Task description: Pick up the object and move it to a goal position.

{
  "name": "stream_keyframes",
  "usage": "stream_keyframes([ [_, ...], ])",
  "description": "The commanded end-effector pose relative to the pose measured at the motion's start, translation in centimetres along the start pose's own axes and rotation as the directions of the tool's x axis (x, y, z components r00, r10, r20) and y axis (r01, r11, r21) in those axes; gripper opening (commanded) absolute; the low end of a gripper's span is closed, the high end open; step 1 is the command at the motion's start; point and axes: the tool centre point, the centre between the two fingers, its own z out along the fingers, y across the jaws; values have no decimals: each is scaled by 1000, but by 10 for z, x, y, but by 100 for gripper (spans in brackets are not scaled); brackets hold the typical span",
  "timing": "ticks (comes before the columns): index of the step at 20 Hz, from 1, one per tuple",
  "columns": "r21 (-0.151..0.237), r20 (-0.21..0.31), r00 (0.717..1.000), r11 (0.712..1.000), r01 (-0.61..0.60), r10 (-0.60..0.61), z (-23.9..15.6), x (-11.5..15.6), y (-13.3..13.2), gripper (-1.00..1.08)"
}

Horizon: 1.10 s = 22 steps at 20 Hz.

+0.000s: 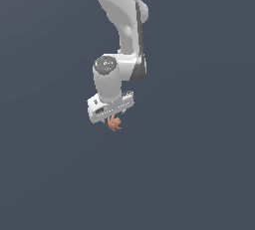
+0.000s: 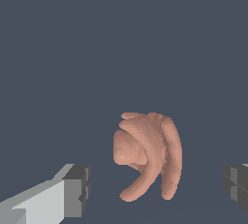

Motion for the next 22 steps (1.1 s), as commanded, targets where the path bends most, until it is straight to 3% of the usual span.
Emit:
stream_keyframes([
  [1, 0, -1, 1000, 1000, 11, -11, 2, -1, 1, 100],
  [22, 0, -1, 1000, 1000, 13, -13, 52, -2, 1, 100],
])
